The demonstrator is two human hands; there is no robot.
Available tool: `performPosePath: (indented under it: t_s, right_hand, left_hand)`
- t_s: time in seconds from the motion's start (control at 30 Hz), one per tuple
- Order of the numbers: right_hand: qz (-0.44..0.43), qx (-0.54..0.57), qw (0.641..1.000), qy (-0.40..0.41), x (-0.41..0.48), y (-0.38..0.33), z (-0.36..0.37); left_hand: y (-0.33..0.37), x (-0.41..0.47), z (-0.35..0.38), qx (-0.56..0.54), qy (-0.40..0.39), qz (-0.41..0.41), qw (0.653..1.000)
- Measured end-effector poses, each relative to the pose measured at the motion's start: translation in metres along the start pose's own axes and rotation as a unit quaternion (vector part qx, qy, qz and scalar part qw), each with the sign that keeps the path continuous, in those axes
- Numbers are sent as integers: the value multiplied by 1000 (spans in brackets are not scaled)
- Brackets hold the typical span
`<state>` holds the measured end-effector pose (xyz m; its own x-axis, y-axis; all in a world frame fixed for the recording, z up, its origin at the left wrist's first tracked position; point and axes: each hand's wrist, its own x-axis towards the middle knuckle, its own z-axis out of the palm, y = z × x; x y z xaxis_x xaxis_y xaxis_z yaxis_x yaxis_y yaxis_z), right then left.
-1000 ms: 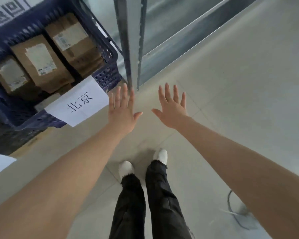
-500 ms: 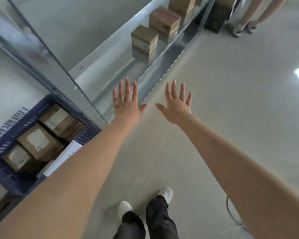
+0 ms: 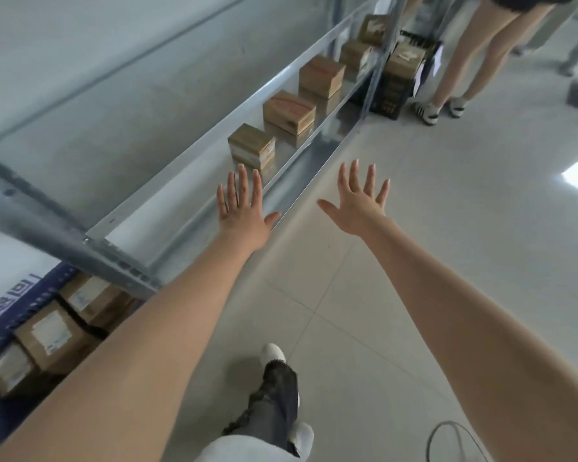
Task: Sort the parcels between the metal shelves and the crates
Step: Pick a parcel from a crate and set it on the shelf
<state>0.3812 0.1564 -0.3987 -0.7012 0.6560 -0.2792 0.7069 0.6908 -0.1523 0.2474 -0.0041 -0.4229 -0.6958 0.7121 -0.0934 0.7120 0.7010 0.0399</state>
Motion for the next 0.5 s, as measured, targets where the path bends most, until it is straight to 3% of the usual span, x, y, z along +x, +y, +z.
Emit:
performPosePath:
  t_s: [0.2, 0.5]
  right_hand:
    - [-6, 3, 1000, -27, 74, 15, -8]
    - [-7, 1, 999, -42, 180, 97, -45]
  left_hand:
    - [27, 74, 19, 26, -55, -18, 998]
    - [99, 181, 17, 18, -40, -46, 998]
